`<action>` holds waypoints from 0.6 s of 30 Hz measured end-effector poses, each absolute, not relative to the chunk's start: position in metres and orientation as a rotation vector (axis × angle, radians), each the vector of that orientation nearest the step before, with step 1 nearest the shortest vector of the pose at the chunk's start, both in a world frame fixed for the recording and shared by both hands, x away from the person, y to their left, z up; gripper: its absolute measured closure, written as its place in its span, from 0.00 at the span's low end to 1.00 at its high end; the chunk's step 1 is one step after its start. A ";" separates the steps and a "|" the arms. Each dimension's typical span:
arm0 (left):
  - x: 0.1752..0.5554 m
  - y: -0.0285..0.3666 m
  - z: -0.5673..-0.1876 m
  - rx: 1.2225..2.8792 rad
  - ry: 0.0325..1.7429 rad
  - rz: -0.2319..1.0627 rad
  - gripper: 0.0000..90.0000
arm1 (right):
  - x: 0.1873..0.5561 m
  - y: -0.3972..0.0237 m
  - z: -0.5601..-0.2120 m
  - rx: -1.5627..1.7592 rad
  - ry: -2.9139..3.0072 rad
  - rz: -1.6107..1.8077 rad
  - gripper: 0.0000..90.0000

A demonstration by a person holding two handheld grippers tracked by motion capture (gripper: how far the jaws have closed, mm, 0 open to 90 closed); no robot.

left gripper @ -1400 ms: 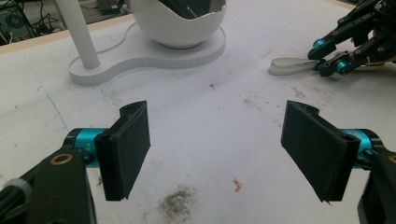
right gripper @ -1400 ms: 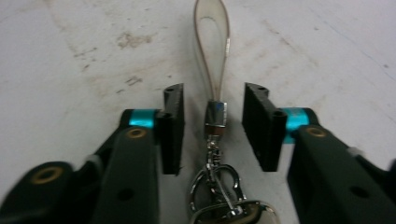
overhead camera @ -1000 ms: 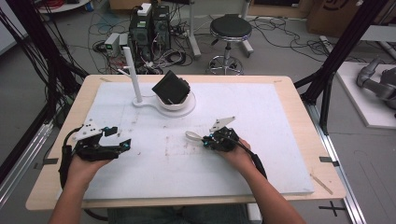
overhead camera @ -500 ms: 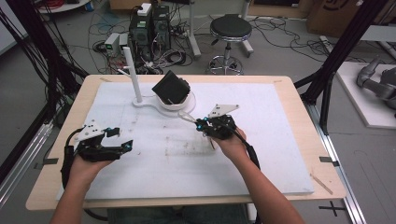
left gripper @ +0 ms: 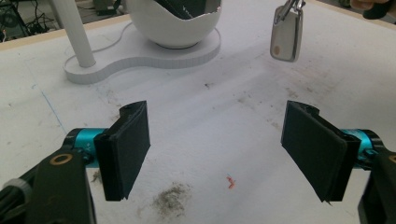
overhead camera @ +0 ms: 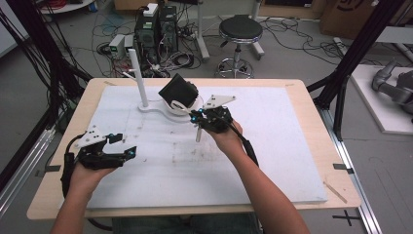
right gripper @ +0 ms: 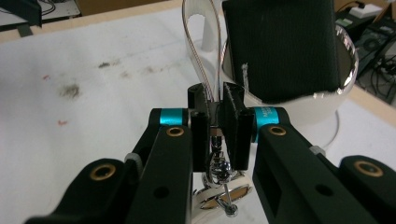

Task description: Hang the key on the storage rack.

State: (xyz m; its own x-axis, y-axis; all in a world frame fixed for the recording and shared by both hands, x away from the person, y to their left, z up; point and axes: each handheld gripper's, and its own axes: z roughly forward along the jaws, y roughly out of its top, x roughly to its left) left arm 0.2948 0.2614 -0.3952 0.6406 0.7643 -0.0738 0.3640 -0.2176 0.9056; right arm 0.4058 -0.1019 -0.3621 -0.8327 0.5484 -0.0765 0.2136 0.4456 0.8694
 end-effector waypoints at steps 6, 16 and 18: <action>0.295 0.262 -0.395 1.819 0.904 0.479 0.26 | 0.411 -0.090 -0.345 0.611 2.332 1.349 0.92; 0.295 0.261 -0.395 1.824 0.899 0.481 0.26 | 0.426 -0.064 -0.320 0.556 2.288 1.363 0.92; 0.295 0.261 -0.395 1.824 0.899 0.480 0.26 | 0.428 -0.057 -0.315 0.549 2.284 1.364 0.92</action>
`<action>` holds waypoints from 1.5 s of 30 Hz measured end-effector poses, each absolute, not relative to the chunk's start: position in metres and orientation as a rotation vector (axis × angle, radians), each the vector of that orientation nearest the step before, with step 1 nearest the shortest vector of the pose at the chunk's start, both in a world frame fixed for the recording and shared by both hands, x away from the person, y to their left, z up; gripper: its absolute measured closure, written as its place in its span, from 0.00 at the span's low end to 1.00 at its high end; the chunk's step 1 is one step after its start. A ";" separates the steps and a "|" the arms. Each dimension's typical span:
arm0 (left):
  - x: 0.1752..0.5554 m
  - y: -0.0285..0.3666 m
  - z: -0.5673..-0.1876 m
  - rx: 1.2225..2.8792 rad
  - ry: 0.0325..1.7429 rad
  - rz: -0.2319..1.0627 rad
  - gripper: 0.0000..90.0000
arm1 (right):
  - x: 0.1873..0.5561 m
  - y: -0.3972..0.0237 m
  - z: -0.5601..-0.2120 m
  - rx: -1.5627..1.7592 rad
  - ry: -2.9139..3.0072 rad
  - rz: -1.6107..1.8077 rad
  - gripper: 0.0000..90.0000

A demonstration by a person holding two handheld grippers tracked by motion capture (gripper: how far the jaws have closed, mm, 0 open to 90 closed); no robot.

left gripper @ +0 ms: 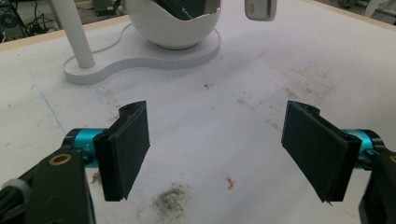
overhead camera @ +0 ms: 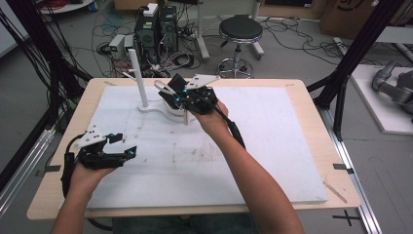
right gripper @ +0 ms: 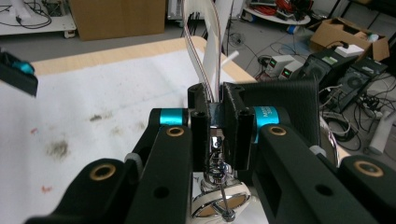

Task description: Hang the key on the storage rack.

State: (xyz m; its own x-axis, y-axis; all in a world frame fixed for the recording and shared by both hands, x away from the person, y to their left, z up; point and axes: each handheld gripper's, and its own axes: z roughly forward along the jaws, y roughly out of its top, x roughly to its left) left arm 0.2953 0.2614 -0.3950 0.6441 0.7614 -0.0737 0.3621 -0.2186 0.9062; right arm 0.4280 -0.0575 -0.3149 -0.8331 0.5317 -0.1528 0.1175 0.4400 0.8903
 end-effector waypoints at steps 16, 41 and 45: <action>0.294 0.264 -0.395 1.813 0.906 0.484 0.26 | 0.448 0.002 -0.300 0.481 2.263 1.368 0.92; 0.294 0.268 -0.394 1.806 0.913 0.503 0.26 | 0.469 0.047 -0.298 0.478 2.255 1.231 0.92; 0.294 0.268 -0.394 1.804 0.911 0.499 0.26 | 0.473 0.047 -0.301 0.490 2.256 1.205 0.92</action>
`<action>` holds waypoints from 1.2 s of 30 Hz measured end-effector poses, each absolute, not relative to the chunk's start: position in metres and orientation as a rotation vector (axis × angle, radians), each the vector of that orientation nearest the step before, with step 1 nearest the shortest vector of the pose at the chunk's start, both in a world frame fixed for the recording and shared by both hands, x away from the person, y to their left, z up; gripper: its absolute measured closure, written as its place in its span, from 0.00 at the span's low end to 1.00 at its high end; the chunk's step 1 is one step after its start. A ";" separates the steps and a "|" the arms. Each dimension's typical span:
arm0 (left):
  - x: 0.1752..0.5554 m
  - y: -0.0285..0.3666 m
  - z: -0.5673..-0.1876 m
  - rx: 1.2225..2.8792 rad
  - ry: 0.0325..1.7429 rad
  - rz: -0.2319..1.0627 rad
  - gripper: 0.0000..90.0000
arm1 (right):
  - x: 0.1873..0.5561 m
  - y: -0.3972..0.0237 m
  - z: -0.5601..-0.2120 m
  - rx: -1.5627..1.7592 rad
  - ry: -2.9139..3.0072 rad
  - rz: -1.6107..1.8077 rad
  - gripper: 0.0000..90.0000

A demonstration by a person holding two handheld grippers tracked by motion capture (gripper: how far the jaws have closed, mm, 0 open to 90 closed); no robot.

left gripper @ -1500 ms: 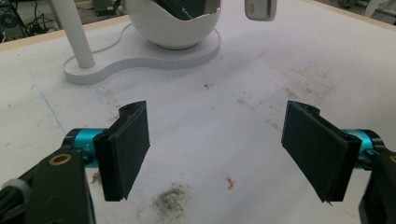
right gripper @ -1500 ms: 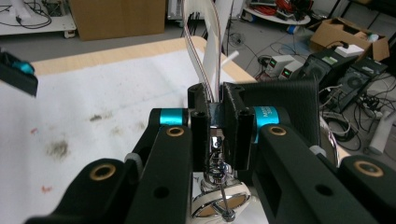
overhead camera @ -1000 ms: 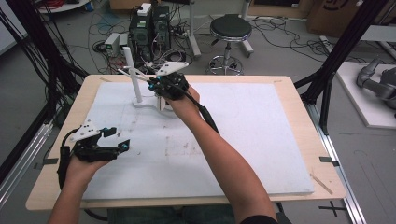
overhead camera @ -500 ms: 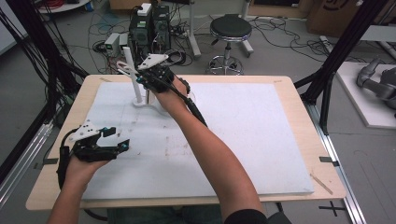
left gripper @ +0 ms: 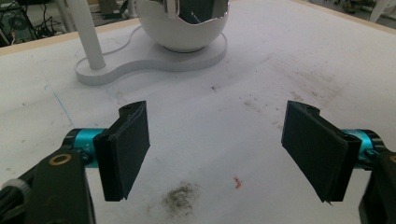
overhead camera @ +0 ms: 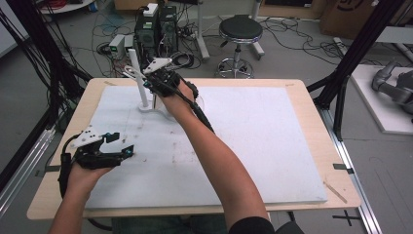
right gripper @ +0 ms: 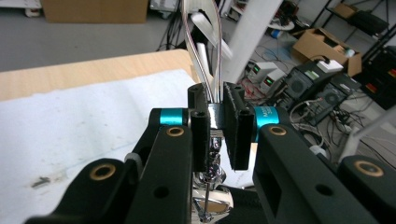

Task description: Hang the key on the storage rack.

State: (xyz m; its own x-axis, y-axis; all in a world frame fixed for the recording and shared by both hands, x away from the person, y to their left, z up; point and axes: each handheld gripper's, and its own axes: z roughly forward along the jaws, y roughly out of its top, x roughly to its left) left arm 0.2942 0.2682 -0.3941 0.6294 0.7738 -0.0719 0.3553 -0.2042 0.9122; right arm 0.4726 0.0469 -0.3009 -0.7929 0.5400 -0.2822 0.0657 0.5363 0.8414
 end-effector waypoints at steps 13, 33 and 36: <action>0.295 0.270 -0.395 1.802 0.919 0.500 0.26 | 0.479 0.051 -0.311 0.504 2.263 1.153 0.92; 0.295 0.269 -0.395 1.803 0.917 0.502 0.26 | 0.472 0.040 -0.300 0.540 2.194 1.163 0.69; 0.295 0.270 -0.394 1.804 0.918 0.505 0.26 | 0.468 0.032 -0.299 0.542 2.217 1.202 0.64</action>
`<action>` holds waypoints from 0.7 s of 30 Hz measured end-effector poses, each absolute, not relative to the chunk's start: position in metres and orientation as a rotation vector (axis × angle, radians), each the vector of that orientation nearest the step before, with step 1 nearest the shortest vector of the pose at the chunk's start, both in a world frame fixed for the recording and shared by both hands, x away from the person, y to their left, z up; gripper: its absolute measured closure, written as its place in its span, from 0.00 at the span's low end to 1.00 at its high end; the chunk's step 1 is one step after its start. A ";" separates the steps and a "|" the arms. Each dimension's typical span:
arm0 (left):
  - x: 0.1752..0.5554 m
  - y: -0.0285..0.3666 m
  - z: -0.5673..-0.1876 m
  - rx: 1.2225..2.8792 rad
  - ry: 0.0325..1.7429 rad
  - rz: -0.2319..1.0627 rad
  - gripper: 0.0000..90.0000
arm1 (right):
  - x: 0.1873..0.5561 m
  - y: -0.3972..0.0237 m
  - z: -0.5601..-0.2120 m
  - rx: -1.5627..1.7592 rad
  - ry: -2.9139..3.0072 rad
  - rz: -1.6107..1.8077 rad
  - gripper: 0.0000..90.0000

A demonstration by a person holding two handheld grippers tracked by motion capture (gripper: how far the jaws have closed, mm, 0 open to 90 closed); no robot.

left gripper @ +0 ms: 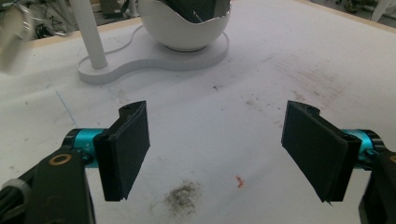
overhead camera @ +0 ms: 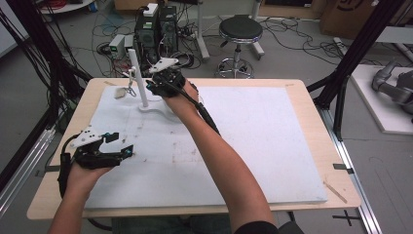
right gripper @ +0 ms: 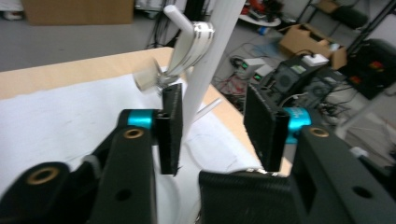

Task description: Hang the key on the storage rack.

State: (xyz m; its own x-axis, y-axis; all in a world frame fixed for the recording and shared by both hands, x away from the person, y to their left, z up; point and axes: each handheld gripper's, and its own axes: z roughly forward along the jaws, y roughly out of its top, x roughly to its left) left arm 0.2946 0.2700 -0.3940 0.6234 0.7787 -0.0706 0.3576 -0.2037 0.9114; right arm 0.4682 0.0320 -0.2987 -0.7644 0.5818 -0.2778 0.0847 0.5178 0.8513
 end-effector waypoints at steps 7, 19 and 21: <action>0.295 0.270 -0.395 1.809 0.933 0.512 0.26 | 0.450 0.002 -0.303 0.505 2.247 1.235 0.57; 0.299 0.269 -0.397 1.809 0.933 0.509 0.26 | 0.423 -0.063 -0.303 0.524 2.234 1.255 0.50; 0.300 0.267 -0.397 1.810 0.933 0.506 0.26 | 0.419 -0.074 -0.306 0.502 2.230 1.252 0.50</action>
